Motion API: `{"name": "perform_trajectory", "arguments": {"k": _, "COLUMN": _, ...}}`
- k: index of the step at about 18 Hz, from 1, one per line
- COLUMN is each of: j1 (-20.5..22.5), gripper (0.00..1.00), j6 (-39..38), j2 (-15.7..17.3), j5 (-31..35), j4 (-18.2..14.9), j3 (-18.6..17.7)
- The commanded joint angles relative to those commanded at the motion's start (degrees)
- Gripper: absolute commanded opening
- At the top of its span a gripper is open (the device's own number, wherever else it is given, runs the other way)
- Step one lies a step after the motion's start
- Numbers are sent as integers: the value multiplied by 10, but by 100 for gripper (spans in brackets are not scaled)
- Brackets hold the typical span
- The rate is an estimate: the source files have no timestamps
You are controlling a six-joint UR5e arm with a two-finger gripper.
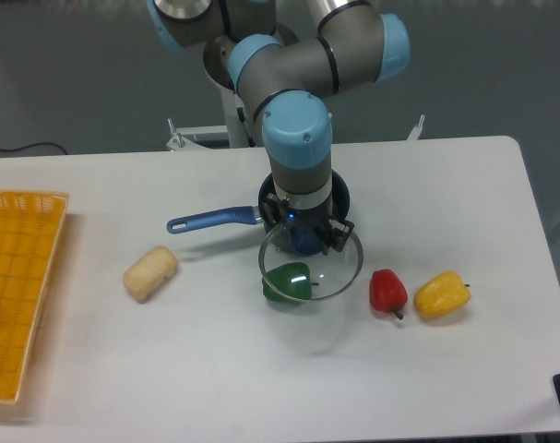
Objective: Place the lid on the table
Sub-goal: 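Grip the glass lid's blue knob and lift it off the pan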
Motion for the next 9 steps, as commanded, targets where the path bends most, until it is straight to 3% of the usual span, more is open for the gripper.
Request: {"name": "perform_trajectory", "arguments": {"k": 9, "j1": 4, "gripper": 52, "j6": -16, "j2": 3, "j5": -4, "j4": 16, "j3": 2}}
